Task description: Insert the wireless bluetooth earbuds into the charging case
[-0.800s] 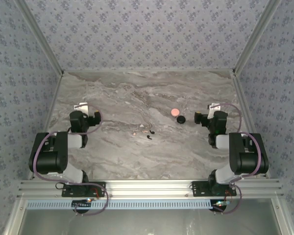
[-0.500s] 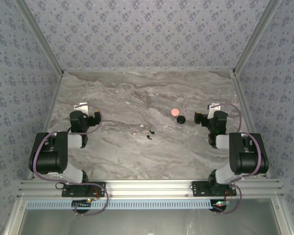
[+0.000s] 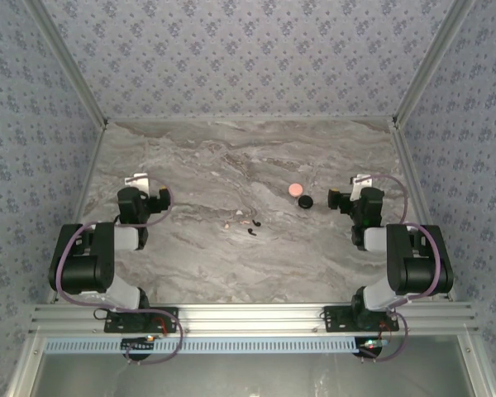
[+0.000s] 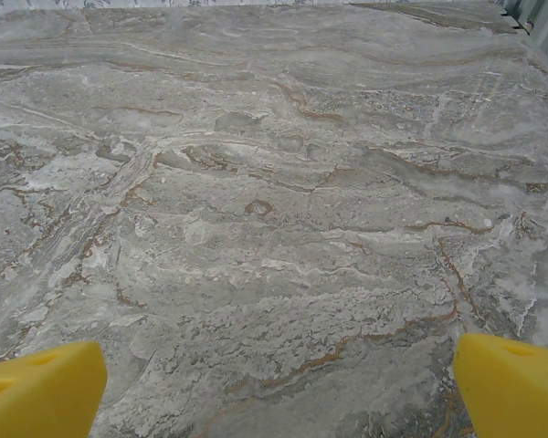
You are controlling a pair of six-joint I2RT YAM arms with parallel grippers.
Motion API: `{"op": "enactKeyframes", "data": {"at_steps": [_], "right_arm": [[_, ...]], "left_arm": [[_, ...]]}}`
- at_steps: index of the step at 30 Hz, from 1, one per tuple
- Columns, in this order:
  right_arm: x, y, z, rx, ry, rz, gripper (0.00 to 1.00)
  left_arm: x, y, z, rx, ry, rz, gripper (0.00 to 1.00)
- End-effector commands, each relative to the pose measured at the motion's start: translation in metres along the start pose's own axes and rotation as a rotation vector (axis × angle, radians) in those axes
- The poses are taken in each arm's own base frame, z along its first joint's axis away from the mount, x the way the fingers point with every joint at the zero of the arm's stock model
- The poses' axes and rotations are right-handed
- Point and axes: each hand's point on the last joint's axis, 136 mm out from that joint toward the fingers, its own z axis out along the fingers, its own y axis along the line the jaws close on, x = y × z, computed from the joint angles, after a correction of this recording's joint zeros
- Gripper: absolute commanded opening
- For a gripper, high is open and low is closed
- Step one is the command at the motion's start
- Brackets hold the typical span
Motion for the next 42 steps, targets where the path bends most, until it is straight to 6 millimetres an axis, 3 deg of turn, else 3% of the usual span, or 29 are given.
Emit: {"op": "enactKeyframes", "data": {"at_steps": [1, 9, 12, 20, 25, 29, 35, 37, 38, 42], "right_arm": [[-0.005, -0.002, 0.003, 0.017, -0.009, 0.002, 1.0], [-0.02, -0.014, -0.012, 0.093, -0.021, 0.03, 1.0], [-0.026, -0.02, -0.021, 0.117, 0.081, 0.093, 1.0], [-0.031, 0.0, -0.037, 0.042, 0.308, 0.183, 1.0], [-0.034, 0.028, -0.036, -0.061, 0.46, 0.249, 1.0], [-0.037, 0.06, -0.029, -0.136, 0.551, 0.176, 1.0], [-0.038, 0.107, -0.022, -0.239, 0.632, 0.069, 0.99], [-0.029, 0.117, -0.02, -0.241, 0.673, 0.021, 0.96], [-0.039, 0.121, -0.014, -0.233, 0.666, 0.0, 0.92], [-0.026, 0.136, -0.006, -0.236, 0.759, -0.048, 0.74]], "left_arm": [[-0.008, -0.001, 0.002, -0.001, -0.017, -0.012, 0.99], [-0.025, 0.019, -0.012, -0.115, 0.001, -0.064, 0.99], [-0.035, 0.021, -0.024, -0.127, 0.067, -0.119, 0.99], [-0.052, -0.013, -0.057, 0.04, 0.25, -0.218, 0.99], [-0.053, -0.037, -0.074, 0.103, 0.366, -0.29, 0.99], [-0.052, -0.06, -0.086, 0.163, 0.452, -0.305, 0.99], [-0.049, -0.075, -0.095, 0.181, 0.516, -0.343, 0.99], [-0.049, -0.08, -0.097, 0.196, 0.52, -0.35, 0.99], [-0.051, -0.082, -0.097, 0.204, 0.519, -0.354, 0.99], [-0.052, -0.088, -0.1, 0.22, 0.524, -0.358, 0.99]]}}
